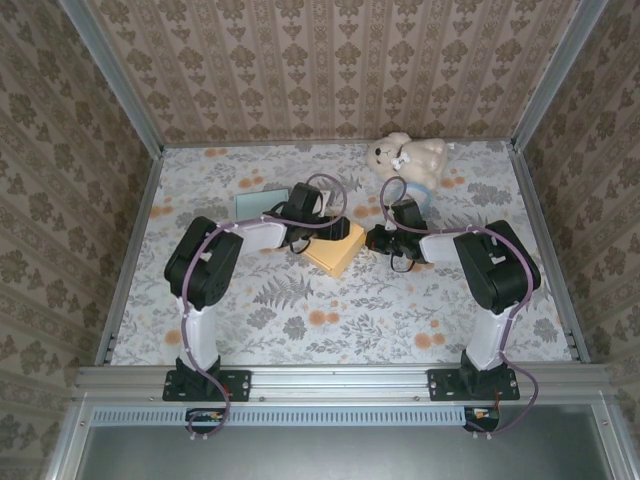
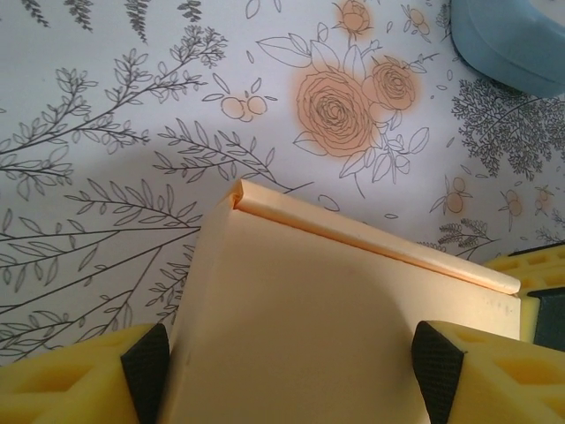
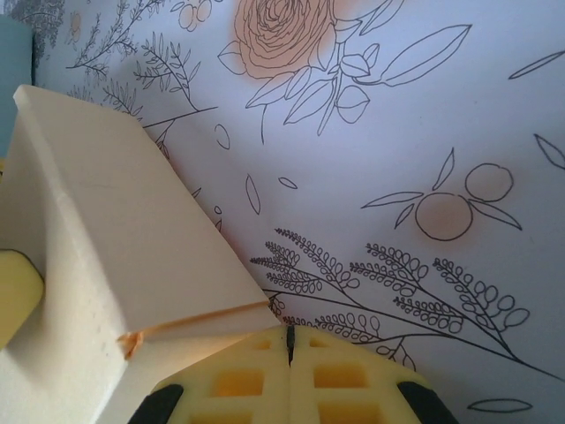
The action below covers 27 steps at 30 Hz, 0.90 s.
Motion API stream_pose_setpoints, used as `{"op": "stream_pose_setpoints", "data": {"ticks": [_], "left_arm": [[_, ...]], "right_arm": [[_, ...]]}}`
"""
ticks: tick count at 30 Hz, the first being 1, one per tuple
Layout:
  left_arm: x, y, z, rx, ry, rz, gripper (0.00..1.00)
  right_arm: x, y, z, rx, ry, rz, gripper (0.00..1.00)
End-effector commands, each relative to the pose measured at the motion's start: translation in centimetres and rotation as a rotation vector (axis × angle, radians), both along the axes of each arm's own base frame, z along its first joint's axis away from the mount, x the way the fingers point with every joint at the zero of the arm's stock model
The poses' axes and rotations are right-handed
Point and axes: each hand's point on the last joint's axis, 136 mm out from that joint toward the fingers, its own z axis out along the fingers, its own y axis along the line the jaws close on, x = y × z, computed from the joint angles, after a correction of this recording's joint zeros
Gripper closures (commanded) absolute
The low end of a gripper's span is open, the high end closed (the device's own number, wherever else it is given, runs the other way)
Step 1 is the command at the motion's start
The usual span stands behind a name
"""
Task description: Fold the paper box
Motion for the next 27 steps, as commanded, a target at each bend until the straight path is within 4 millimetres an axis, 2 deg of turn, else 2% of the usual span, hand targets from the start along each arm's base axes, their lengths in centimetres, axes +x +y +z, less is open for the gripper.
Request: {"op": "stream_pose_setpoints", "data": {"ticks": [1, 6, 8, 14, 17, 20, 23, 27], "left_arm": [[-4.0, -4.9, 1.2, -0.113, 0.017, -0.161, 0.25], [-7.7, -9.0, 1.6, -0.180, 0.055, -0.285, 0.28], [-8.6, -10.0, 2.0, -0.188, 0.062, -0.318, 0.28], [-10.4, -11.0, 3.6, -0.209, 0.051, -0.350, 0.28], [-9.7, -10.1, 3.6, -0.154, 0.047, -0.295, 0.28], [-7.6, -7.6, 2.4, -0.071, 0.067, -0.178, 0.30], [-5.8, -5.2, 1.6, -0.090, 0.111, -0.081, 0.30], [-4.7, -3.2, 0.8, -0.101, 0.128, -0.007, 0.30]], "right_arm": [[0.2, 1.1, -1.5, 0.039, 0.017, 0.013, 1.00], [0.4, 2.2, -1.1, 0.077, -0.004, 0.040, 1.00], [0.3, 2.2, -1.0, 0.075, -0.010, 0.035, 1.00], [0.4, 2.0, -0.1, 0.081, -0.028, 0.018, 1.00], [0.3, 2.0, -0.2, 0.079, -0.026, 0.016, 1.00], [0.0, 1.7, -0.3, 0.072, -0.029, 0.005, 1.00], [-0.4, 1.4, 0.1, 0.069, -0.035, 0.003, 1.00], [-0.9, 1.0, 0.9, 0.050, -0.048, 0.005, 1.00]]}}
